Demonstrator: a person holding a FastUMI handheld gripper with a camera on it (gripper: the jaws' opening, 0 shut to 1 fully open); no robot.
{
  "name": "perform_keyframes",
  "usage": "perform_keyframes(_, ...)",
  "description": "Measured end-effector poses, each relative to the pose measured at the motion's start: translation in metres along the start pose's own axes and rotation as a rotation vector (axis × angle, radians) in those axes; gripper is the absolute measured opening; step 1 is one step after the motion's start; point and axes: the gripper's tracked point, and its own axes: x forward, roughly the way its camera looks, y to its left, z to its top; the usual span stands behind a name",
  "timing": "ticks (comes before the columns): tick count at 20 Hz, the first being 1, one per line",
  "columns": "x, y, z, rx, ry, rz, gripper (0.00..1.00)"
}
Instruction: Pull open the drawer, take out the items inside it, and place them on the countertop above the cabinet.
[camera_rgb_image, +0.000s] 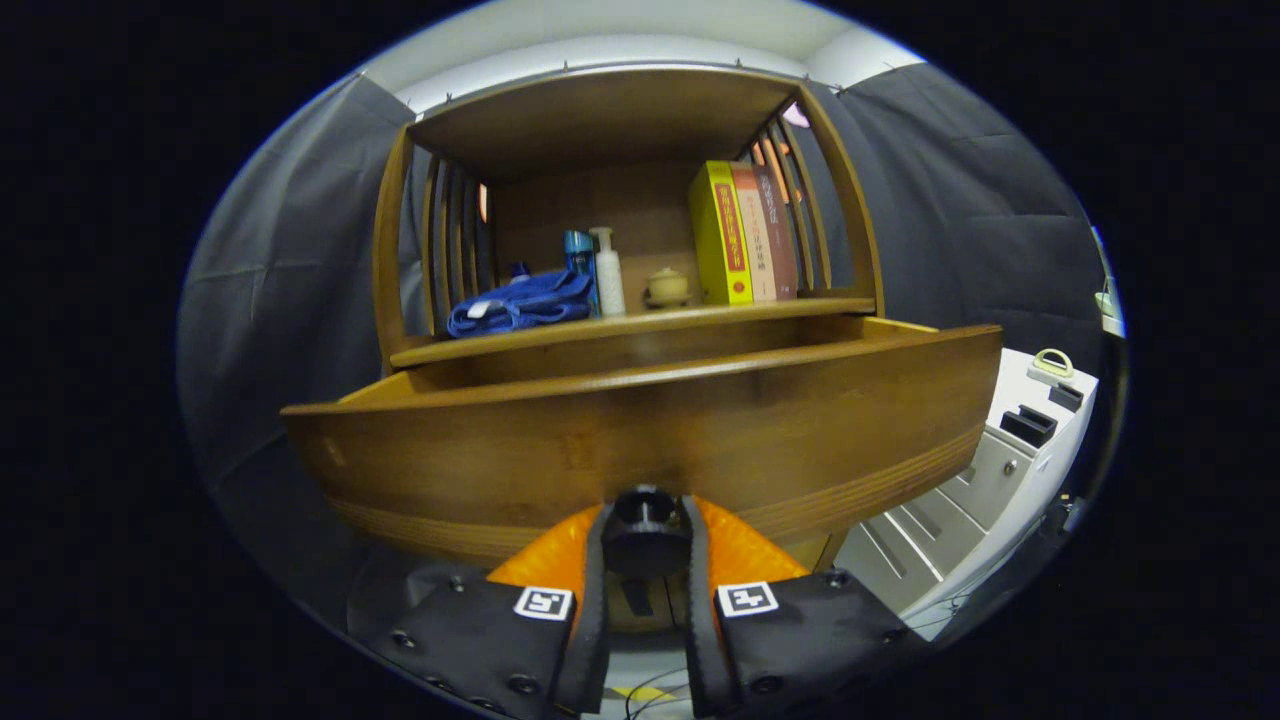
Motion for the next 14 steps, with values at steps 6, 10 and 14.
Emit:
perform_keyframes(6, 0.000, -0.002, 0.002, -0.023, -0.007, 0.006, 0.50)
perform_keyframes(10, -0.012, 0.007, 0.009, -0.038, -0.019, 0.041, 0.65)
perform_keyframes(14, -0.046, 0.000, 0.083, -0.084, -0.162, 0.031, 0.88)
